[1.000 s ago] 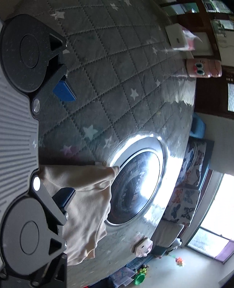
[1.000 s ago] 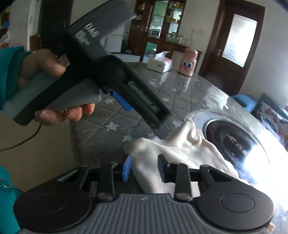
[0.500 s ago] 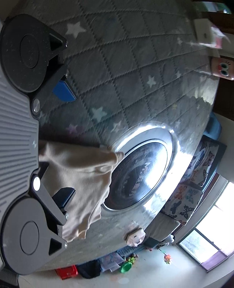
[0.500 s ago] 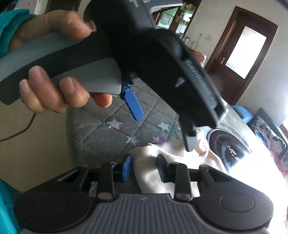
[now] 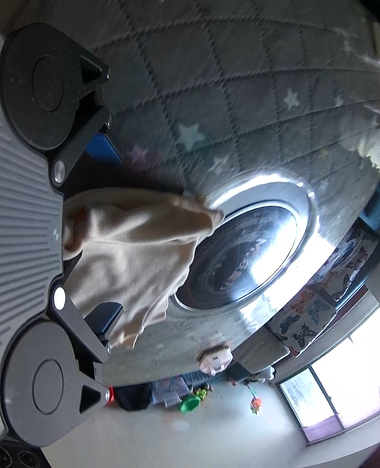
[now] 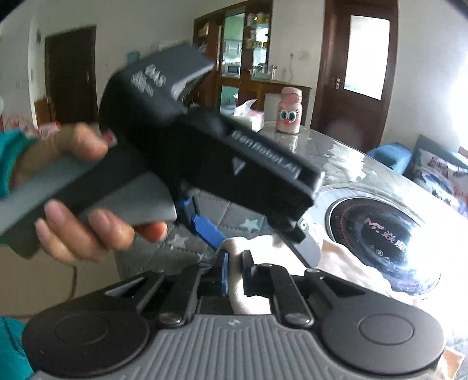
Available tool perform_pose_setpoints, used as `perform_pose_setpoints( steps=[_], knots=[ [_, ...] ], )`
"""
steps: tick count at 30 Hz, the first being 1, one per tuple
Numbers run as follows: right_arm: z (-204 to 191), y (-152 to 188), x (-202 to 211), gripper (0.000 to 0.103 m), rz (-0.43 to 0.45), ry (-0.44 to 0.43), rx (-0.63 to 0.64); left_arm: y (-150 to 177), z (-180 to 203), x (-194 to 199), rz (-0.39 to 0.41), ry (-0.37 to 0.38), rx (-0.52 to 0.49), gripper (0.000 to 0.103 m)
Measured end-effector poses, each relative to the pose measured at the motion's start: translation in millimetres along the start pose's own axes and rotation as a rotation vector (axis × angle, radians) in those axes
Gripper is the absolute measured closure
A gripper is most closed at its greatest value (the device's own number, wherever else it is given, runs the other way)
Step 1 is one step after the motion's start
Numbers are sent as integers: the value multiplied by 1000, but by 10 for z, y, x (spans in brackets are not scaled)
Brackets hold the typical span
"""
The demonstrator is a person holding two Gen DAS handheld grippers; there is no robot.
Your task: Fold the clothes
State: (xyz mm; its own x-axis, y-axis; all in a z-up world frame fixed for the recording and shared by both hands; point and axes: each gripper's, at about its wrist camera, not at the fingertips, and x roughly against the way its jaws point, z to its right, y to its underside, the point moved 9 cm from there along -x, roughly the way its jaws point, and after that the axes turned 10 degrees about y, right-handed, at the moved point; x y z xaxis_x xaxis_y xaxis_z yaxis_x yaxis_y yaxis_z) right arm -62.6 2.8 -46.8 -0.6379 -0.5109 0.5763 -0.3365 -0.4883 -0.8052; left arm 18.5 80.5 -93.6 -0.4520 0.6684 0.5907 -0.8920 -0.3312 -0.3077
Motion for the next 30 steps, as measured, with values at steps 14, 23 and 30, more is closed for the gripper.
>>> perform_pose_setpoints(
  steps=[14, 23, 30],
  knots=[
    [306, 22, 233, 96, 43, -85, -101, 22, 96, -250, -50, 128, 94, 52],
    [279, 93, 258, 90, 24, -100, -98, 44, -6, -265, -51, 121, 120, 78],
    [610, 336, 461, 82, -17, -23, -160, 58, -18, -255, -49, 122, 108, 79]
  ],
)
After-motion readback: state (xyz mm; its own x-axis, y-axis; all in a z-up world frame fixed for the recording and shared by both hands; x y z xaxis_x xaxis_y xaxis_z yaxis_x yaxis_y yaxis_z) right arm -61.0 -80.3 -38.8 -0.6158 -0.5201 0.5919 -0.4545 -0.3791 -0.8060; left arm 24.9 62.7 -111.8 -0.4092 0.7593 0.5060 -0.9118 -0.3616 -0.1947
